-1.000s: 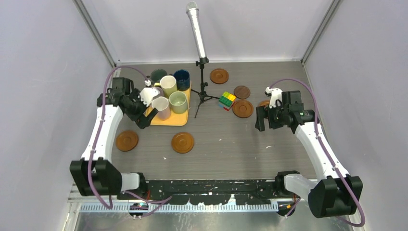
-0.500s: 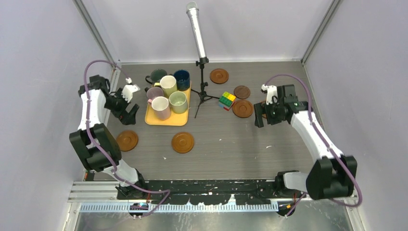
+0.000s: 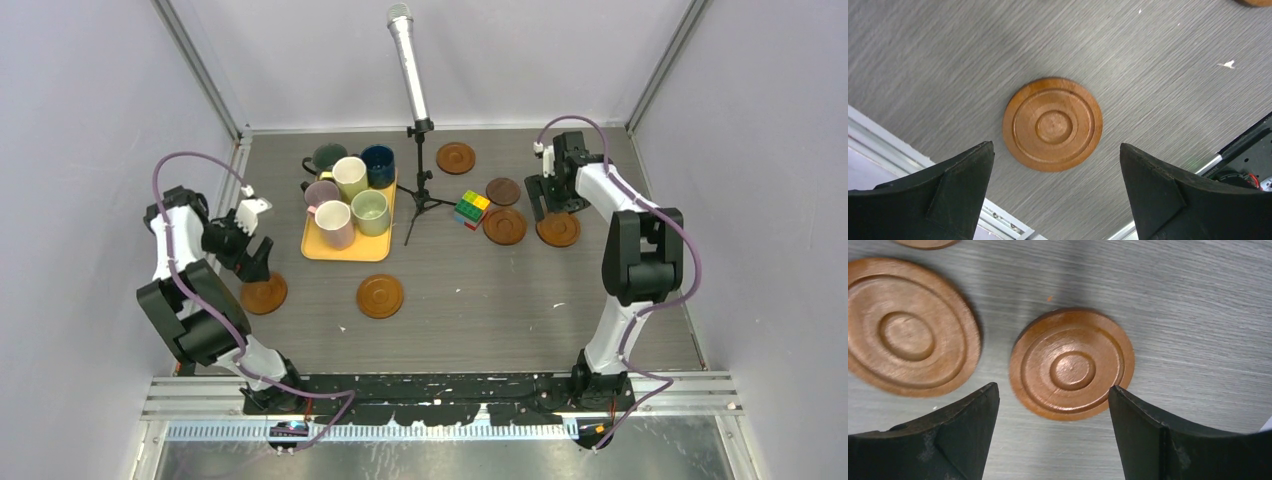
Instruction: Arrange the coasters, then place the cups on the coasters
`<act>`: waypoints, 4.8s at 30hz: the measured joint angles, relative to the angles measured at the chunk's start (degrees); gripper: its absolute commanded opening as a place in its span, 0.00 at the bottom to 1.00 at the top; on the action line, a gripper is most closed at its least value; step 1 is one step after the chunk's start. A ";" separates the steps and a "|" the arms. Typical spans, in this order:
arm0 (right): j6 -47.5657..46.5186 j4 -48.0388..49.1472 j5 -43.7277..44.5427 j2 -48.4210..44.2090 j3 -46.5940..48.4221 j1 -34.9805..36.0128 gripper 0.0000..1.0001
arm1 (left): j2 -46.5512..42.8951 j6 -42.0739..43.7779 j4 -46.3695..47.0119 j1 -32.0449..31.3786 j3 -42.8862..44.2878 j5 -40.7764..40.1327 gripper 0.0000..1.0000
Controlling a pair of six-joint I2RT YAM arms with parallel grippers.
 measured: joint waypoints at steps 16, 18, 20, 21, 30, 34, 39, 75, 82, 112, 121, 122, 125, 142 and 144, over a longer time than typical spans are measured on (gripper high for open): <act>-3.32 -0.76 -1.60 6.12 -0.52 -4.55 0.72 | 10.69 3.32 5.88 8.44 -2.62 -4.44 0.93; -3.89 -0.39 -2.16 4.94 -2.43 -4.85 0.68 | 11.74 3.52 6.73 8.44 -3.41 -4.68 0.91; -4.48 0.20 -2.45 3.74 -4.15 -4.96 0.66 | 12.00 3.93 7.30 8.44 -4.17 -4.74 0.88; -4.68 0.61 -2.73 3.15 -5.03 -5.05 0.65 | 12.02 4.15 7.48 8.44 -4.48 -4.74 0.86; -6.97 1.55 -5.55 -3.13 -13.62 -5.60 0.61 | 10.91 6.93 9.18 7.65 -8.17 -4.61 0.65; -7.87 0.98 -7.21 -5.20 -16.33 -5.60 0.58 | 9.03 7.63 10.67 5.60 -10.75 -5.07 0.57; -9.42 -0.55 -10.38 -6.88 -18.71 -5.62 0.53 | 5.46 7.48 11.65 0.33 -14.99 -5.70 0.54; -4.68 -6.78 -14.03 1.70 -8.63 28.59 0.34 | 3.72 0.17 14.58 0.59 -13.00 -5.95 0.68; -1.81 -7.06 -13.40 4.83 -3.93 32.94 0.35 | -5.62 1.29 11.43 -2.71 -15.10 -3.48 0.87; -0.28 -6.34 -21.20 -4.61 -18.45 24.96 0.46 | -1.57 -24.59 27.58 -65.64 -20.65 -14.75 0.74; 4.00 -6.36 -21.29 0.24 -12.70 28.85 0.40 | -5.99 -19.45 29.79 -64.24 -26.27 -16.37 0.62; 4.55 -6.14 -20.96 0.68 -12.09 29.59 0.39 | -7.10 -18.82 29.68 -63.45 -27.32 -16.48 0.61; 5.51 -5.66 -20.04 1.64 -10.82 31.23 0.38 | -9.38 -17.25 29.14 -61.35 -29.27 -16.74 0.58; 8.22 -4.55 -19.37 8.48 -0.48 36.06 0.48 | -16.90 -12.11 23.58 -55.58 -34.62 -15.82 0.69; 7.39 -4.09 -19.71 8.11 -0.66 36.09 0.59 | -16.94 -12.31 23.28 -55.58 -34.60 -15.50 0.75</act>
